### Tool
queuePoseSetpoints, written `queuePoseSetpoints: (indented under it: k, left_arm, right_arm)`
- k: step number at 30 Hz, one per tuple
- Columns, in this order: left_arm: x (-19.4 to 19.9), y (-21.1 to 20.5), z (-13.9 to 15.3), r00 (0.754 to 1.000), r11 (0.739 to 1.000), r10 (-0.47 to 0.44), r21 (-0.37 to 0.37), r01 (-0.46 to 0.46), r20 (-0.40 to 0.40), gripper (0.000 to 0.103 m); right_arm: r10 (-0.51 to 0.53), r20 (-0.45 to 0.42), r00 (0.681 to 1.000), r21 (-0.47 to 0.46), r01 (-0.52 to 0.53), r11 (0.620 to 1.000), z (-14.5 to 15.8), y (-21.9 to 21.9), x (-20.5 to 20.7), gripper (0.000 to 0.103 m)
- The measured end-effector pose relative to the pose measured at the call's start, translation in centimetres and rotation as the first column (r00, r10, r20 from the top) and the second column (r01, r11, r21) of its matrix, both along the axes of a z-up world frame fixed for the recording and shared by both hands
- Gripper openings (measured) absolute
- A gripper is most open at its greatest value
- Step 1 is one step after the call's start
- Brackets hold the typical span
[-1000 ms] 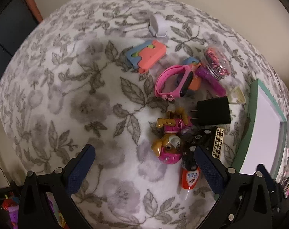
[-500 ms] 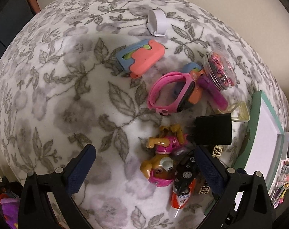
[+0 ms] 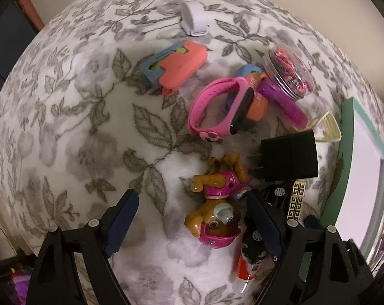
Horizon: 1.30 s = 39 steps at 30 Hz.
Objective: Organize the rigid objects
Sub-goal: 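Grasp the pink-helmeted dog figure with the left tool while the right grasps the black-gold bar, then carry the dog figure and black-gold bar into the white tray and release both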
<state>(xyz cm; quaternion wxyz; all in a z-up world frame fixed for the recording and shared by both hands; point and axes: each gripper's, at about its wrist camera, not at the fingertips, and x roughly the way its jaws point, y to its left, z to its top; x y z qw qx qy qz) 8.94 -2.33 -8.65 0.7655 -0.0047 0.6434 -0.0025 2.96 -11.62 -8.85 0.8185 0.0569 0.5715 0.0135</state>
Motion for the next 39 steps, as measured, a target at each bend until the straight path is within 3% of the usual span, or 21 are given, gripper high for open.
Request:
queuePoseSetpoints:
  k: [7,15,18,19,27,39]
  left_arm:
    - [0.0,-0.4,-2.1,0.999,0.999,0.027,0.039,-0.025,-0.045,0.071]
    - [-0.9,0.3,-2.1,0.999,0.999,0.03,0.034,-0.029,-0.043,0.07]
    - [-1.4,0.8,-1.9,0.999,0.999,0.022,0.027,-0.021,-0.044,0.056]
    - [-1.1,0.7,-1.7,0.999,0.999,0.02,0.03,-0.019,-0.042,0.049]
    - [-0.3,1.6,-0.5,0.998,0.999,0.043,0.009,-0.043,-0.05,0.049]
    - [-0.2,3.7,4.9,0.995,0.995,0.08,-0.056,-0.077,0.059,0.046]
  right_arm:
    - [0.019,0.014,1.0,-0.056,-0.018,0.998,-0.4,0.9,-0.2,0.051]
    - [0.024,0.023,0.999,-0.062,-0.023,0.998,-0.4,1.0,-0.2,0.05]
    - [0.023,0.026,0.999,-0.065,-0.021,0.998,-0.2,0.9,-0.4,0.043]
    - [0.026,0.025,0.999,-0.05,-0.024,0.998,-0.2,0.8,-0.5,0.036]
    - [-0.006,0.022,1.0,-0.009,0.006,1.0,-0.3,0.0,-0.5,0.023]
    - [-0.034,0.008,0.999,0.103,0.034,0.994,1.1,-2.2,-0.6,0.022]
